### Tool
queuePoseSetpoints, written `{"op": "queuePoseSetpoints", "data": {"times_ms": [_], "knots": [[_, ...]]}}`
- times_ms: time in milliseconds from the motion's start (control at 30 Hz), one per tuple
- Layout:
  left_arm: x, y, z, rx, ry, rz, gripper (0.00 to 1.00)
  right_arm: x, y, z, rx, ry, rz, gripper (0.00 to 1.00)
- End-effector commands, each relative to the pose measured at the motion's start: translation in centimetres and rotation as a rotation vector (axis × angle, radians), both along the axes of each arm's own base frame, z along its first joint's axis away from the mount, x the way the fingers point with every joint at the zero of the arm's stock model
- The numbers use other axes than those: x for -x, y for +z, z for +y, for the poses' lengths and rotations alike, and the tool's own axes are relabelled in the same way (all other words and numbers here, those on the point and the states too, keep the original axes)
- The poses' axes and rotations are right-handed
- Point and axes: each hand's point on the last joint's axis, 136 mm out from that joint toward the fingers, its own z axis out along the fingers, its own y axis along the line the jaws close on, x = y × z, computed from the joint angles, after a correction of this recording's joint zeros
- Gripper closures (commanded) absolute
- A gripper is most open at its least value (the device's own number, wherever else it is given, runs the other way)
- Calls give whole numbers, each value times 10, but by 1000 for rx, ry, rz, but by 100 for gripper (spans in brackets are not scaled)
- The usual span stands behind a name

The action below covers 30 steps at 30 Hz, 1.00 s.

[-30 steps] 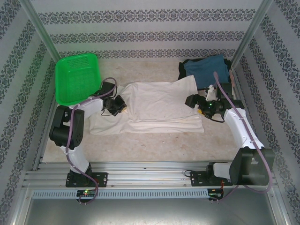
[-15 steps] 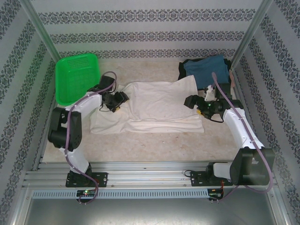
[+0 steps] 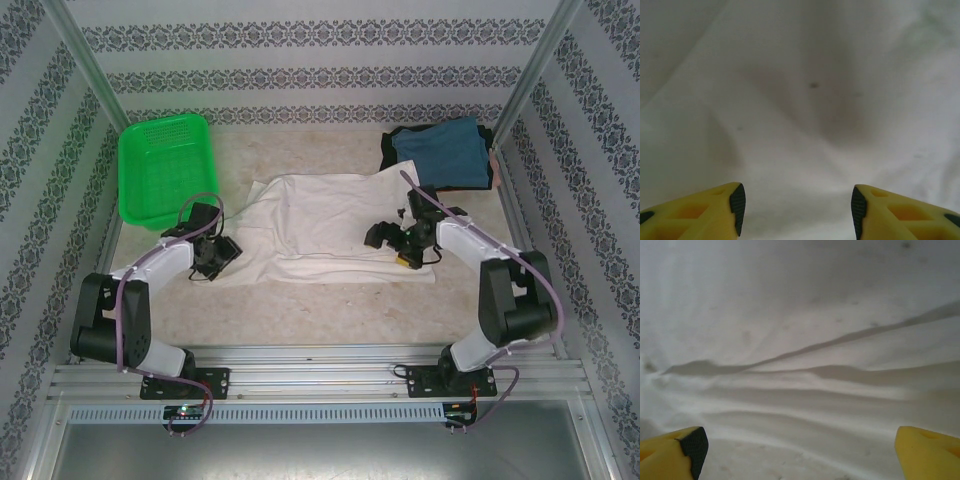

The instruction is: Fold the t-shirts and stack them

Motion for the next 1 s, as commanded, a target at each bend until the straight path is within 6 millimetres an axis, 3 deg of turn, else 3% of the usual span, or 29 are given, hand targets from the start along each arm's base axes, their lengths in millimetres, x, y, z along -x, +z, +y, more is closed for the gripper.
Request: {"op": "queuePoseSetpoints", "data": {"times_ms": [0,100,333,567,967], "knots": [[-12,-1,27,-83,92,-68,42,-3,-29,-29,135,-114,52,5],[4,-13,42,-123,128,-23,42,4,-44,-48,239,-146,96,5],[38,-32,65,-193,150,71,42,14,-50,-78,404,-180,165,6],[57,-36,62,-176,144,109,42,38,-51,-85,410,-188,217,6],[121,-32,56,-122,194,183,42,104,-38,-92,454,-217,299,6]]}}
